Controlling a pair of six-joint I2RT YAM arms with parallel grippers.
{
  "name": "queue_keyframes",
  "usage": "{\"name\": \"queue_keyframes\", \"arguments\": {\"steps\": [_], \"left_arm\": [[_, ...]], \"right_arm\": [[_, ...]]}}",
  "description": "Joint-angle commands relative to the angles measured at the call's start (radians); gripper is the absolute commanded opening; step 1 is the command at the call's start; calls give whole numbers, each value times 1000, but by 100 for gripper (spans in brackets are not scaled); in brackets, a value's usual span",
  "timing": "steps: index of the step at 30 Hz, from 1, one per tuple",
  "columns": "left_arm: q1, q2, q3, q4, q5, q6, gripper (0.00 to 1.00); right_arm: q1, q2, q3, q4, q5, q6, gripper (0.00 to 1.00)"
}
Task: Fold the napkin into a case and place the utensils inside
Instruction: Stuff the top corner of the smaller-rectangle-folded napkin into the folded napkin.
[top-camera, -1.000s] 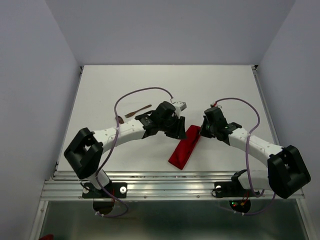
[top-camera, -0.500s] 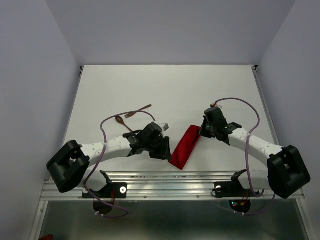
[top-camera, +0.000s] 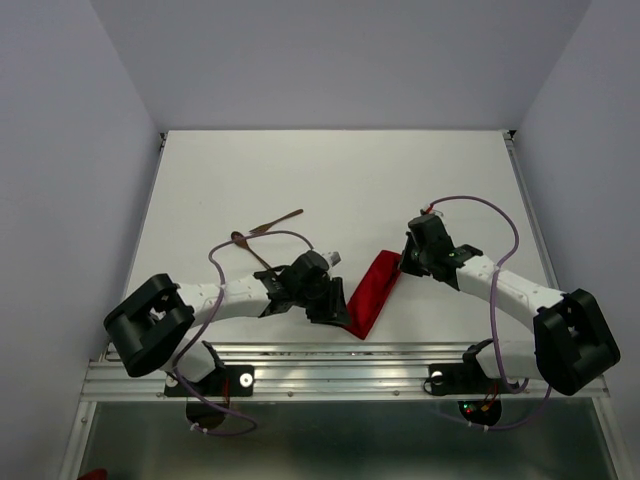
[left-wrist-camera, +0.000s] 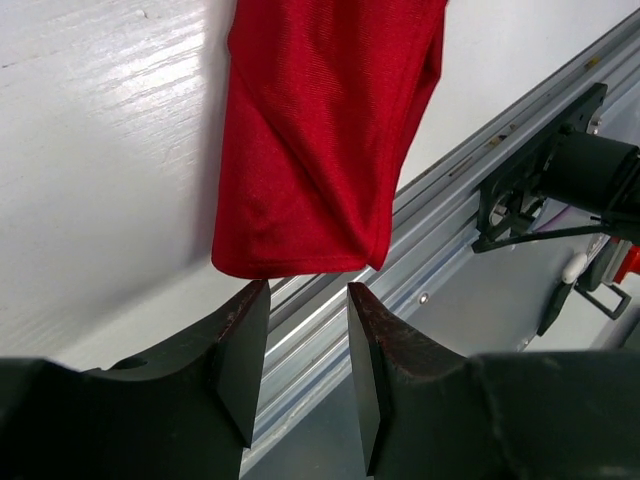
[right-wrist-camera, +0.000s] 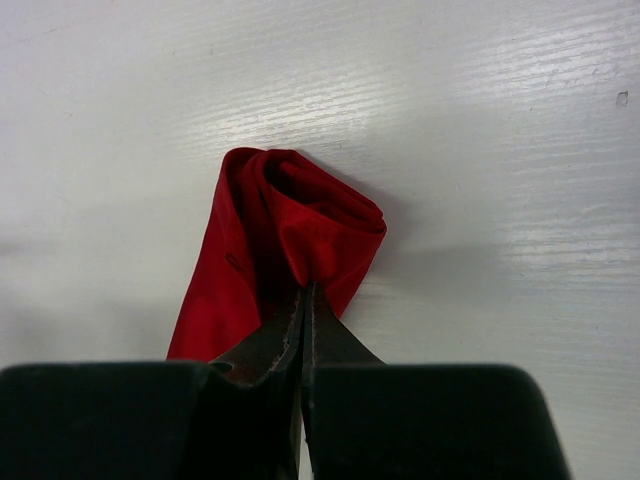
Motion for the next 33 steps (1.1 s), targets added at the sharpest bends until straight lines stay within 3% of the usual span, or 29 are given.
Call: {"name": "queue_keyframes", "arguments": {"steps": [1, 12, 18, 23, 30, 33], "left_arm": [[-11, 32, -9, 43, 16, -40, 47], [-13, 70, 0, 64, 4, -57, 43], [-13, 78, 17, 6, -65, -31, 50], [-12, 96, 23, -1, -87, -11, 31], [-12, 105, 32, -6, -96, -4, 32], [-13, 104, 36, -23, -114, 3, 14]], "right_arm": [[8, 3, 22, 20, 6, 2, 1], [8, -3, 20, 17, 12, 3, 1], [8, -3, 17, 17, 14, 3, 1], [8, -3, 14, 17, 17, 3, 1], [8, -5, 13, 18, 17, 3, 1], [8, -3, 14, 17, 17, 5, 1]]}}
